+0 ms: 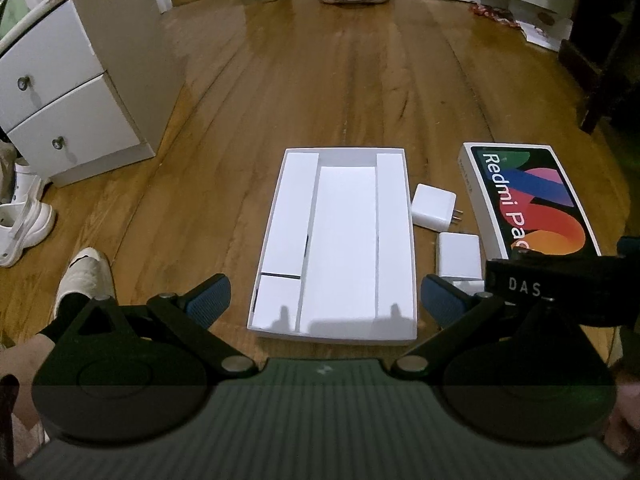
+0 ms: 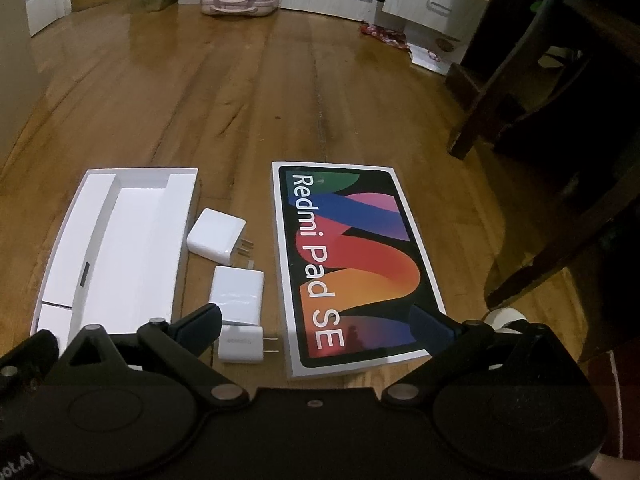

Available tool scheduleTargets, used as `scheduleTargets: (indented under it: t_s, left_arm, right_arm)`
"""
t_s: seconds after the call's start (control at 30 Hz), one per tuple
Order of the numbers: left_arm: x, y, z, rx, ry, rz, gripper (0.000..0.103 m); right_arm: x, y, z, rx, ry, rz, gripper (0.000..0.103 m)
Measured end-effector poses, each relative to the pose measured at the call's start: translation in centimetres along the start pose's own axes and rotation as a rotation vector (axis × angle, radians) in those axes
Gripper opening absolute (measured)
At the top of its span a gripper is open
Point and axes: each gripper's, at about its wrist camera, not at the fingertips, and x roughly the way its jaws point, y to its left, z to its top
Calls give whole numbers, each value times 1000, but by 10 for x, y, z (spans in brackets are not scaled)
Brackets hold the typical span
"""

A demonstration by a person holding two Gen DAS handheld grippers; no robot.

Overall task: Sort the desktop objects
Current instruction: 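Move the left gripper toward the small white ROMOSS charger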

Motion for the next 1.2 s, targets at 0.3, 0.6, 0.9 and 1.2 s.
scheduleTargets:
  t_s: [0.3, 0.6, 0.9, 1.2]
  left_arm:
    - [3, 0, -2, -7, 12, -14, 103]
    - [3, -1, 3, -12, 25, -4, 103]
    - [9, -1, 2, -19, 35, -10, 103]
    - [10, 4, 2, -33, 36, -23, 103]
  right_arm:
    - [1, 0, 2, 11, 5, 0, 102]
    - [0, -1, 2, 28, -23, -8, 102]
    - [4, 1, 3, 26, -10, -13, 102]
    - [2, 0, 4, 41, -37, -11, 102]
